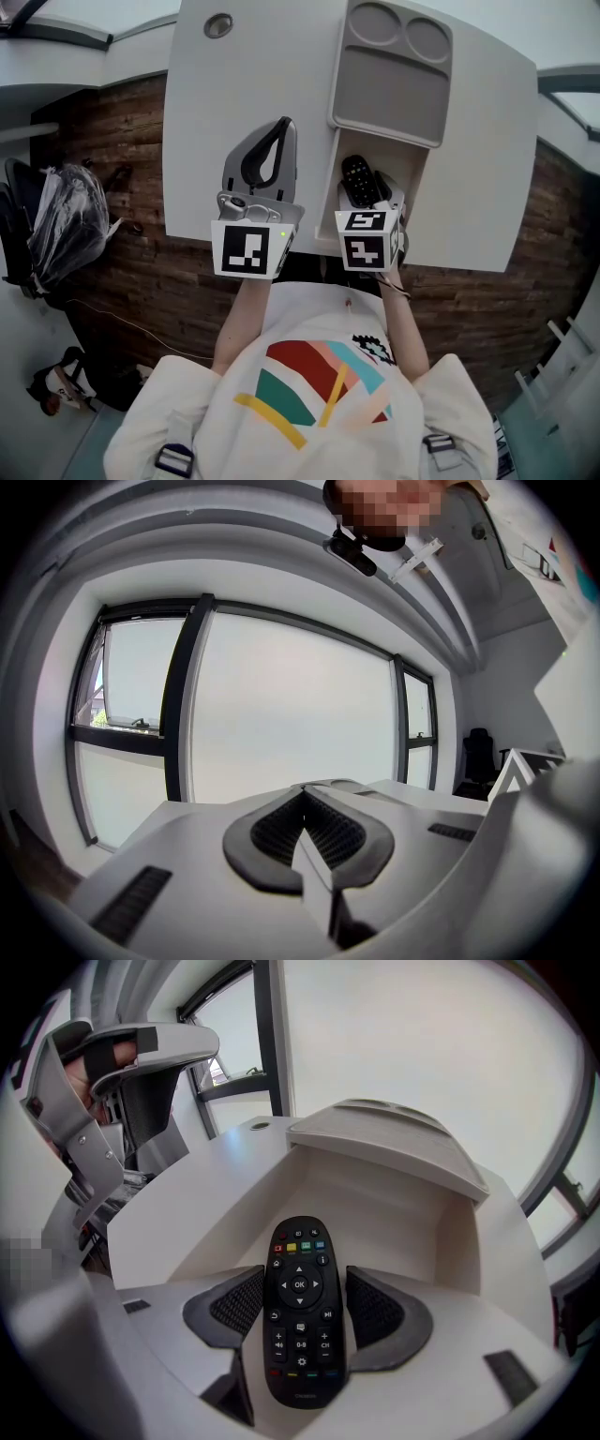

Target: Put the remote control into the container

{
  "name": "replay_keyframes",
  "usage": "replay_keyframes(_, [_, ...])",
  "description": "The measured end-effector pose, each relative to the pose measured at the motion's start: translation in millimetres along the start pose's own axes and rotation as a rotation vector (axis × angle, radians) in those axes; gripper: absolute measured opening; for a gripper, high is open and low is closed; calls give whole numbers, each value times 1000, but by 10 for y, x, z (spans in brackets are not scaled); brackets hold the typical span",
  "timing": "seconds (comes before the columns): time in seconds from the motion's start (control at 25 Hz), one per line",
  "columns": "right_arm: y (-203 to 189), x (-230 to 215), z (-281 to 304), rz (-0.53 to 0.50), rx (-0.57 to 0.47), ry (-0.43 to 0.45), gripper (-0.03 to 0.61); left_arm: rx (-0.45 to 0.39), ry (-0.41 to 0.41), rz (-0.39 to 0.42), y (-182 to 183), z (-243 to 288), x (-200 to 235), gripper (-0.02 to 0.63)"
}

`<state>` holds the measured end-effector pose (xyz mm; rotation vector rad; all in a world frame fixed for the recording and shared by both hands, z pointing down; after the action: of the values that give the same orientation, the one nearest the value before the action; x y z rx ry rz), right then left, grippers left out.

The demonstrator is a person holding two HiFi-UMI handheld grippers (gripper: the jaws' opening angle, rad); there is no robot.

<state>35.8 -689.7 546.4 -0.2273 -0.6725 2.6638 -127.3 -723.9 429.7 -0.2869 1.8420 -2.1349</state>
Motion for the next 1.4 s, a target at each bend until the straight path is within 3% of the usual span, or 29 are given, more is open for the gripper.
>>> replay_keyframes(0.28, [10,-17,-2,13,-8,27,258,-10,6,5,72,-38,-16,6])
replay_keyframes(0.4, [-12,27,-18,21,-22,86,342,-19,7,13,119,-64,-29,6])
replay_keyframes(0.6, [61,-19,-204,-48,-102,61,345,-40,14,25,222,-124,-64,6])
replay_keyframes(0.84, [427,-223,-820,23,-338,27,345,-92,16,43,407,-215,-115,6])
replay_keyframes(1.08, [940,-465,-1720,150,-721,87,342,-223,13,83,807,-254,-117,6])
replay_keyframes(1.12, [999,-502,-1878,178,-788,85,308,-234,14,92,892,-259,-124,6])
replay_keyframes(1.32, [1097,-593,-2534,226,-1055,77,2,-353,12,158,1376,-337,-230,6])
replay_keyframes(1.4, [1094,-585,-2717,205,-1123,72,2,-392,9,184,1544,-386,-286,6])
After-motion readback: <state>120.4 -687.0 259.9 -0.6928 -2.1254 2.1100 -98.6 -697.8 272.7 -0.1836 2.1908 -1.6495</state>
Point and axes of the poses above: the fingertips, and each gripper's own axes: z forward along the fingers, x to its left, y out of its top, the point moved 8 cm from there along -z, backward along the fingers, and after that the axes turned 4 degrees about z, right-handed, at the moved point
